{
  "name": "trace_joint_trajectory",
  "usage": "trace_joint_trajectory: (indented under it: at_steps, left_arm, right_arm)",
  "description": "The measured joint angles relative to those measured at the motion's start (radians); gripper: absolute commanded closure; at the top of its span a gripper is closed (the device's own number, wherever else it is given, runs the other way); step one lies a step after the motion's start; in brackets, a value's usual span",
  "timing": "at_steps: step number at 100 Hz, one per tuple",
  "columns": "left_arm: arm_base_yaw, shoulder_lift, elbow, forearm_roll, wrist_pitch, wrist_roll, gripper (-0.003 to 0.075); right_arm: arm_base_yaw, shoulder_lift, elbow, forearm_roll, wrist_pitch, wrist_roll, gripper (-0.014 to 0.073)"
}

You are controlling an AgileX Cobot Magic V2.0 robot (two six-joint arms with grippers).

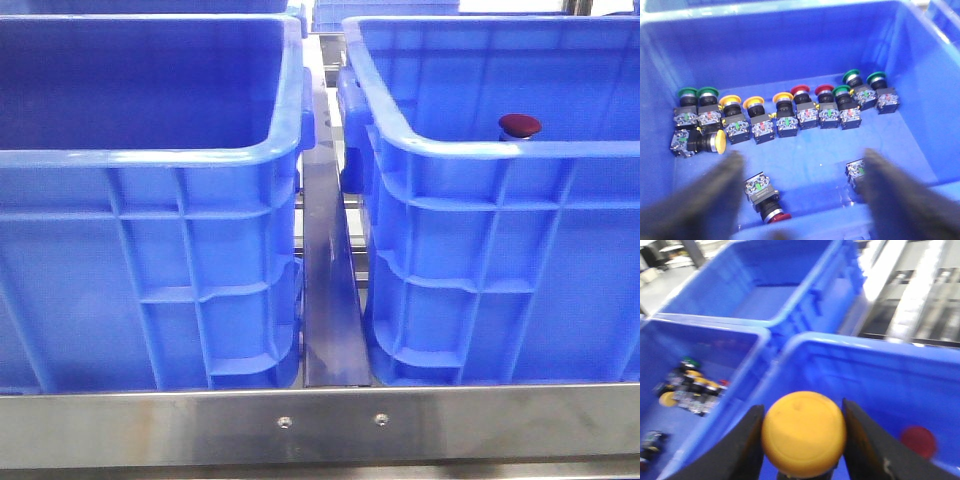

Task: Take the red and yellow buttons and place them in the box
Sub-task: 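Carry the yellow button with the right gripper into the bin beside the red one, release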

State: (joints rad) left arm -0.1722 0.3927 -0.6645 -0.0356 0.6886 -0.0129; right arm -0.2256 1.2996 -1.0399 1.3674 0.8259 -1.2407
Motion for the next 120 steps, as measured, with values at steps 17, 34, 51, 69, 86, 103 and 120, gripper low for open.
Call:
trace_joint_trajectory:
  at_steps: [17, 34, 51, 69, 86, 103, 120]
  left_arm:
    - [0.0, -0.05, 0.011, 0.0, 0.0, -0.002, 0.0739]
    - [0.0, -0.052, 0.011, 0.0, 0.0, -0.002, 0.0739]
    - [0.0, -0.052, 0.011, 0.0, -0.004, -0.002, 0.0739]
    - [0.0, -0.052, 0.011, 0.0, -0.008, -0.002, 0.0739]
    - [0.0, -0.052, 0.011, 0.0, -0.01, -0.002, 0.0739]
    - [0.0, -0.052, 0.011, 0.0, -0.013, -0.002, 0.0739]
    - [0.0, -0.052, 0.011, 0.0, -0.013, -0.002, 0.0739]
  right_arm:
    - [-0.013, -0.009, 0.066, 0.0, -0.142, -0.08, 0.0528]
    - [-0.013, 0.003, 0.112, 0.076, -0.352, -0.188, 0.0528]
    - [-0.013, 0.082, 0.115, 0.306, -0.522, -0.37, 0.0528]
    - [-0.015, 0.204, 0.115, 0.42, -0.502, -0.595, 0.0528]
    - [-0.015, 0.319, 0.091, 0.426, -0.451, -0.635, 0.0528]
    - [-0.015, 0.393, 0.058, 0.428, -0.453, -0.655, 0.0528]
    - [-0.015, 0.423, 0.027, 0.43, -0.453, -0.682, 0.0528]
